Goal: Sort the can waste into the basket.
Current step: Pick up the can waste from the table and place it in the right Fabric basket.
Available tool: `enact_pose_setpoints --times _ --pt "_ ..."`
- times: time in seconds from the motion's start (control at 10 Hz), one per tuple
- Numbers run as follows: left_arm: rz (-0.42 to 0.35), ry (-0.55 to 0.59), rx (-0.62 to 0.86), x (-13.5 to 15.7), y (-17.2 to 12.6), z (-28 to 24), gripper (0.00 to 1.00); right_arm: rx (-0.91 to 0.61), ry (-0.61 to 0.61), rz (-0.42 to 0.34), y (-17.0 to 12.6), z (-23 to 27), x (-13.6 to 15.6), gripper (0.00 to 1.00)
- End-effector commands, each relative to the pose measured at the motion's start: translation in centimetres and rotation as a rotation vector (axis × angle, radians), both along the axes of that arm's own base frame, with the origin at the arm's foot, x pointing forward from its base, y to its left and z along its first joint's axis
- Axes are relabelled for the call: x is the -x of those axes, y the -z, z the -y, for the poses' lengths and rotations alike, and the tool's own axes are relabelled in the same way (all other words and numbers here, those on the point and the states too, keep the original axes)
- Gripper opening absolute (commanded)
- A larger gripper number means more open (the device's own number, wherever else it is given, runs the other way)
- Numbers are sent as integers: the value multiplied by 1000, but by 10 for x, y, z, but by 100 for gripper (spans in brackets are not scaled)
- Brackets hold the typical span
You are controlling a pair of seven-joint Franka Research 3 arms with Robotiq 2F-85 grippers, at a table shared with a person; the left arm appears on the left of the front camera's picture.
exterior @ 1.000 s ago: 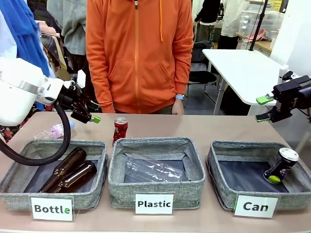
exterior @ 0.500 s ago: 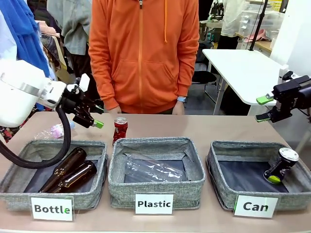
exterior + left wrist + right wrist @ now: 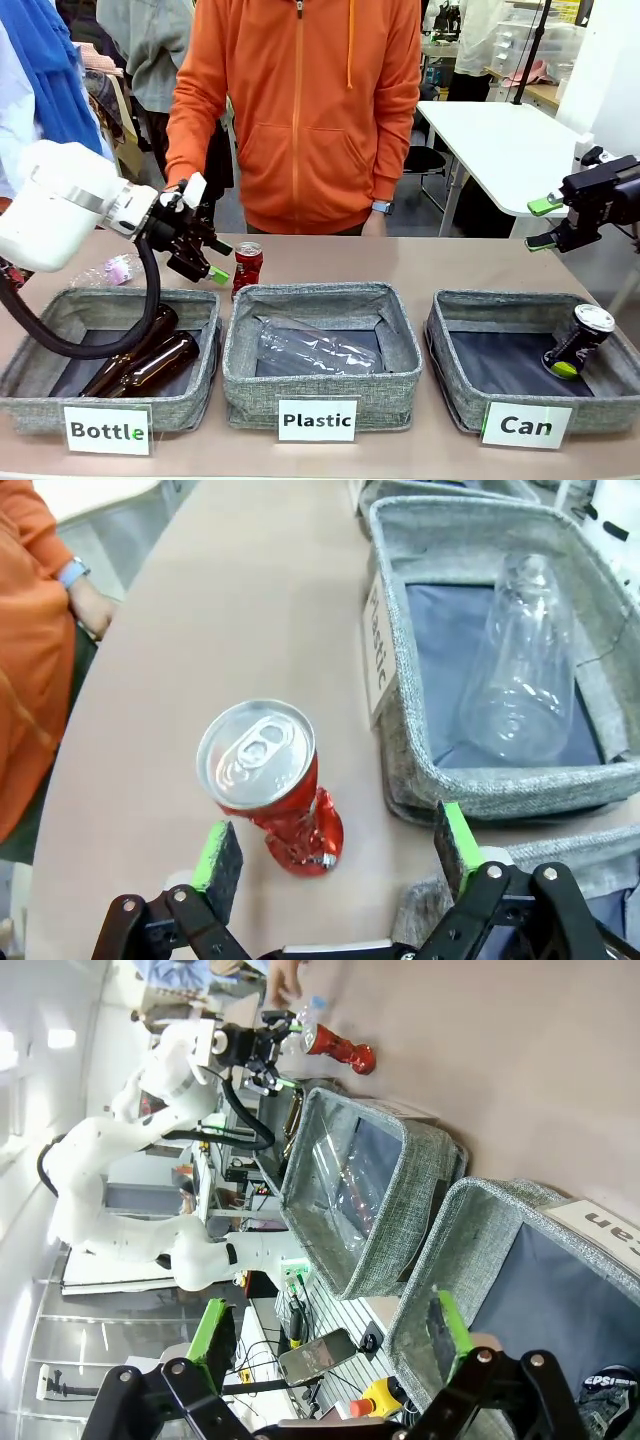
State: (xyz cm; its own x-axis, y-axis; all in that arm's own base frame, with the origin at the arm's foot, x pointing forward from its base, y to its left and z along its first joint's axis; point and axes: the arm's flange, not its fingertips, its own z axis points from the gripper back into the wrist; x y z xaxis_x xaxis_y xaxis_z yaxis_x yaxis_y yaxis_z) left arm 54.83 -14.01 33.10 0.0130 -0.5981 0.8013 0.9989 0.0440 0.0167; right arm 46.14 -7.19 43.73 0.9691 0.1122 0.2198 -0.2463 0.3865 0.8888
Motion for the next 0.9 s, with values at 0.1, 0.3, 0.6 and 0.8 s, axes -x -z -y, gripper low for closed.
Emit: enact_pose_setpoints --times 0.1,0.3,0.6,0.8 --pt "-9 -41 37 -4 -18 -23 100 3 -8 11 -2 2 1 100" --pt "15 -162 9 38 -78 -111 100 3 -8 11 -2 2 1 100" --pt "78 -88 183 155 -147 -205 100 3 -8 11 -2 2 1 100" --pt "156 -229 235 208 -152 -238 100 3 -8 11 -2 2 1 100"
